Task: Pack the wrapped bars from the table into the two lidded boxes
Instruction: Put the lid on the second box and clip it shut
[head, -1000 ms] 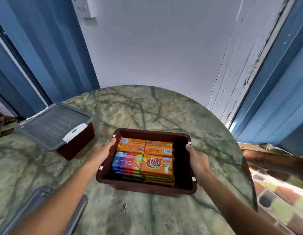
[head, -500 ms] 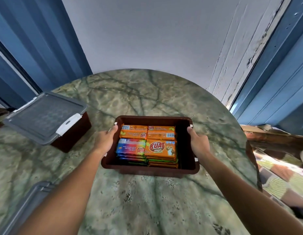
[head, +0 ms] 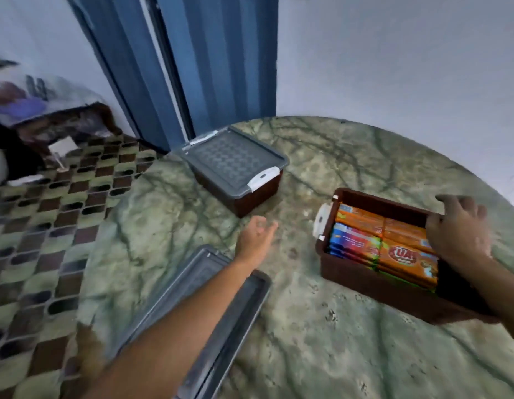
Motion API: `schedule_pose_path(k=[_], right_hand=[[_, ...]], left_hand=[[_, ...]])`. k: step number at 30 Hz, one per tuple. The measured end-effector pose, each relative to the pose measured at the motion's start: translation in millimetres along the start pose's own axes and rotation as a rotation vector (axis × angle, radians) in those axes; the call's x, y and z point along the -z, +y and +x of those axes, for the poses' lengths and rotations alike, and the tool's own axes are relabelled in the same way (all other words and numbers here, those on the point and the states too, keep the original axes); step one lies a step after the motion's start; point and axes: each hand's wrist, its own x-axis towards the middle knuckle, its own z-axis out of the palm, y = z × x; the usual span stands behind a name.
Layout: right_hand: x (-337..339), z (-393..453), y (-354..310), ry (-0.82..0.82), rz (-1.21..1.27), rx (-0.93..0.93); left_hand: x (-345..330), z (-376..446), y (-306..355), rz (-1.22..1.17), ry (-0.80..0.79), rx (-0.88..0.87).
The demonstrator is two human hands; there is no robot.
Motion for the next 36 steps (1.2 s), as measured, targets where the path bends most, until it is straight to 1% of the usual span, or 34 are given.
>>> schedule_pose_path(k=[1,3,5,6,7,8,9,11,13,14,15,17,19,21,24,26,29,31,33,35,36], right_hand=[[-8.5,-2.4,-46.1,0.022,0.087,0.175],[-25.8,-16.2,-128.4,-0.047,0.177,0.45],[-55.9,-40.6,-205.6,-0.129,0.156,0.759],[-72.5,-57.5,-243.0,-0.188,0.127,0.934],[-90.1,-72.4,-269.9,-0.285,0.072,1.061],[-105.5,-87.4,-291.1,-0.392,0.018,1.117],[-121.3,-100.5,-306.1,-0.467,-0.029,1.135],[-146.9,-121.6,-319.9,-0.598,-0.103,1.064],[-161.6,-135.1,-317.9,-0.734,-0.116,0.957],[-167.5,-138.2,-312.8,-0.78,-0.129,0.933],[-171.2,-141.3,-307.7,-0.817,-0.146,0.923],[-174.9,-141.7,-297.5,-0.837,-0.156,0.853],[-174.7,-150.0,-288.4,-0.886,-0.126,0.743],[-172.1,-164.4,-279.5,-0.927,-0.089,0.667],[-155.9,-174.1,-275.1,-0.925,0.024,0.551],[-134.3,-165.9,-276.1,-0.935,0.125,0.505],[-89.9,-151.0,-280.6,-0.946,0.24,0.523],[-57.0,-130.6,-271.8,-0.87,0.317,0.495],[-27.4,-106.2,-254.6,-0.779,0.341,0.435],[-4.2,-79.9,-226.8,-0.685,0.392,0.33],[8.0,-64.4,-200.3,-0.619,0.42,0.242]], left_hand=[[38.5,-12.7,-17.5,-0.045,0.072,0.061],[95.4,-33.2,-54.3,-0.1,0.201,0.168],[143.4,-62.4,-78.9,-0.165,0.384,0.246],[166.2,-78.0,-93.3,-0.212,0.477,0.258],[181.7,-95.7,-99.0,-0.204,0.53,0.296],[192.1,-110.4,-109.2,-0.179,0.574,0.325],[199.1,-125.3,-118.2,-0.161,0.602,0.361],[202.3,-151.2,-138.2,-0.211,0.611,0.384],[196.9,-171.8,-149.0,-0.279,0.615,0.369],[191.7,-177.6,-151.9,-0.291,0.615,0.356],[183.5,-186.2,-153.5,-0.287,0.633,0.385],[166.9,-192.8,-156.1,-0.286,0.641,0.415],[147.0,-195.1,-155.7,-0.361,0.598,0.497],[129.9,-191.6,-152.7,-0.407,0.573,0.537],[129.7,-188.3,-139.3,-0.471,0.668,0.467],[150.9,-185.1,-127.7,-0.515,0.716,0.402],[195.0,-167.3,-108.0,-0.43,0.735,0.316],[217.0,-134.8,-76.4,-0.368,0.689,0.238],[221.7,-95.6,-37.8,-0.292,0.646,0.143],[207.2,-54.5,-1.6,-0.242,0.537,0.046],[183.0,-30.3,20.1,-0.232,0.437,0.001]])
